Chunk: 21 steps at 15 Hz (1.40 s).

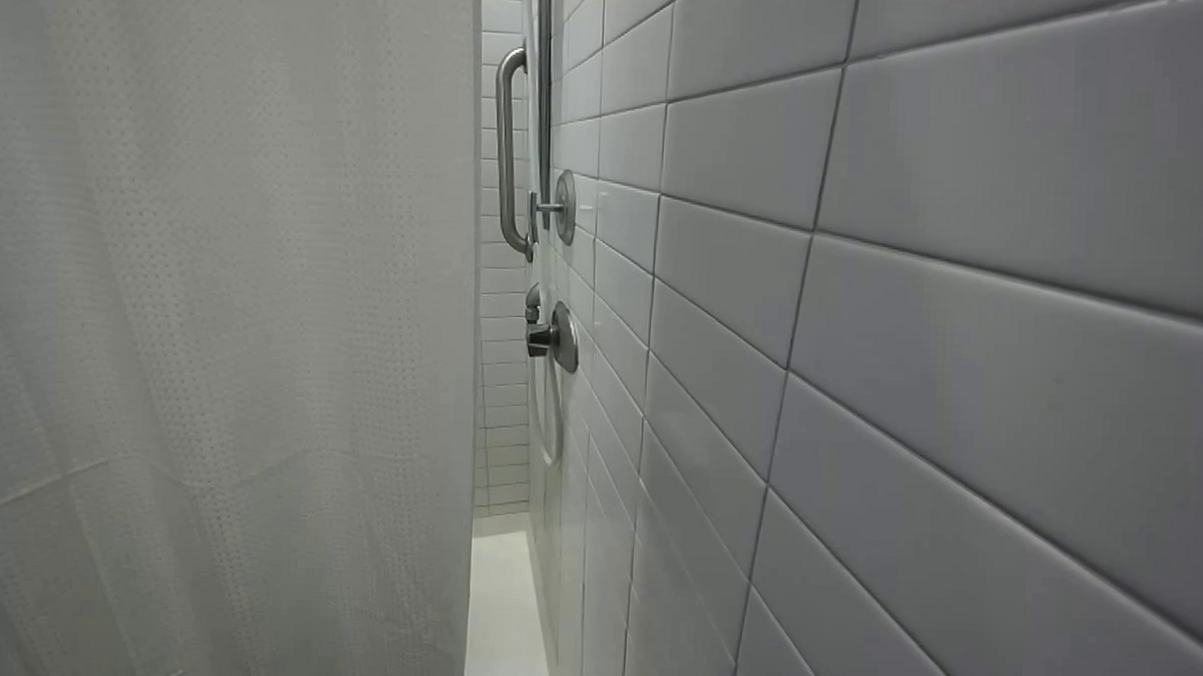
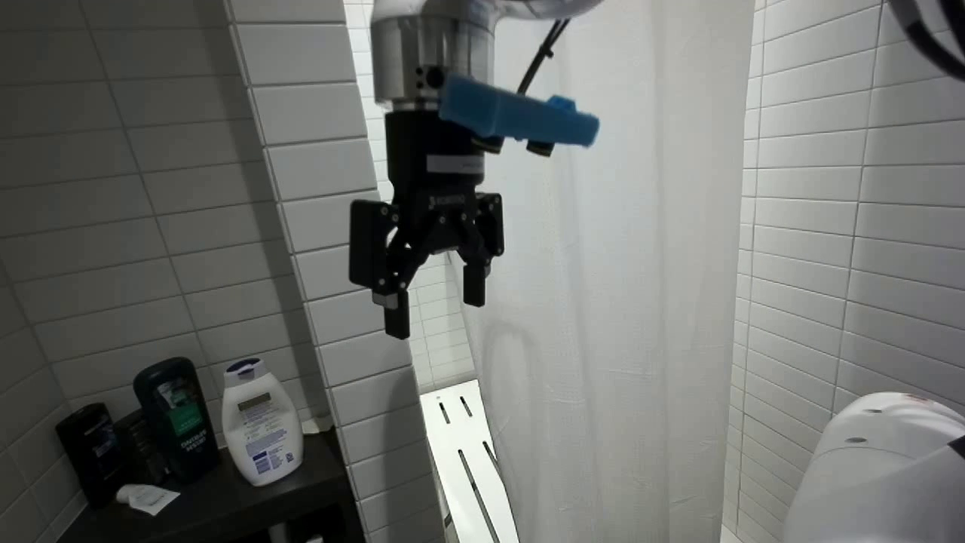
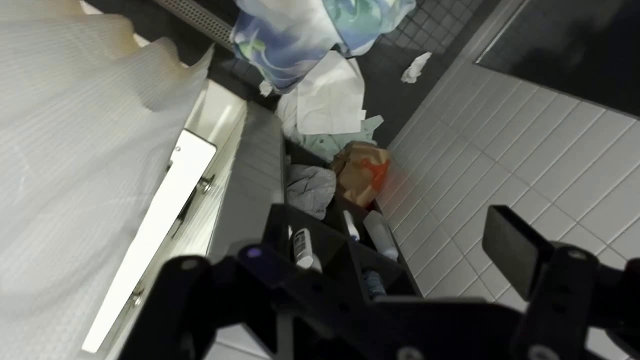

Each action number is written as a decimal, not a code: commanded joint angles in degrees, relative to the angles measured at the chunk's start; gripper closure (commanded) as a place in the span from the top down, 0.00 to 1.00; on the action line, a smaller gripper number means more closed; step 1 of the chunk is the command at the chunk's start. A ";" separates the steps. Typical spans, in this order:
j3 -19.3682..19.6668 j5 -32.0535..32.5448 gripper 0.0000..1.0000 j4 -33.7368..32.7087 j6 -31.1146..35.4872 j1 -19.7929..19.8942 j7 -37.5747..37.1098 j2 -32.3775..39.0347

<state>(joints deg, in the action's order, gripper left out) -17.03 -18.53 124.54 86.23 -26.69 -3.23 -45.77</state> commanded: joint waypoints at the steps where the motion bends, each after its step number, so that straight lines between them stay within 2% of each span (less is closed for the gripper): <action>1: 2.98 -7.89 1.00 8.73 1.74 3.25 2.46 -0.64; 5: 3.47 -13.97 1.00 17.60 3.57 5.50 4.19 -1.62; 11: 0.97 -21.10 1.00 27.89 6.98 4.84 6.70 -4.95; 16: 0.94 -24.11 1.00 36.51 12.60 4.22 15.85 -7.42; 17: 0.98 -24.66 1.00 37.78 13.59 3.97 17.17 -7.67; 18: 1.08 -24.45 1.00 34.77 13.88 4.42 17.74 -4.58; 21: 0.94 -23.86 1.00 35.14 15.48 3.89 20.42 -4.27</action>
<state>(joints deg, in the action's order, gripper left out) -16.12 -41.87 159.68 99.67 -22.16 14.36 -51.18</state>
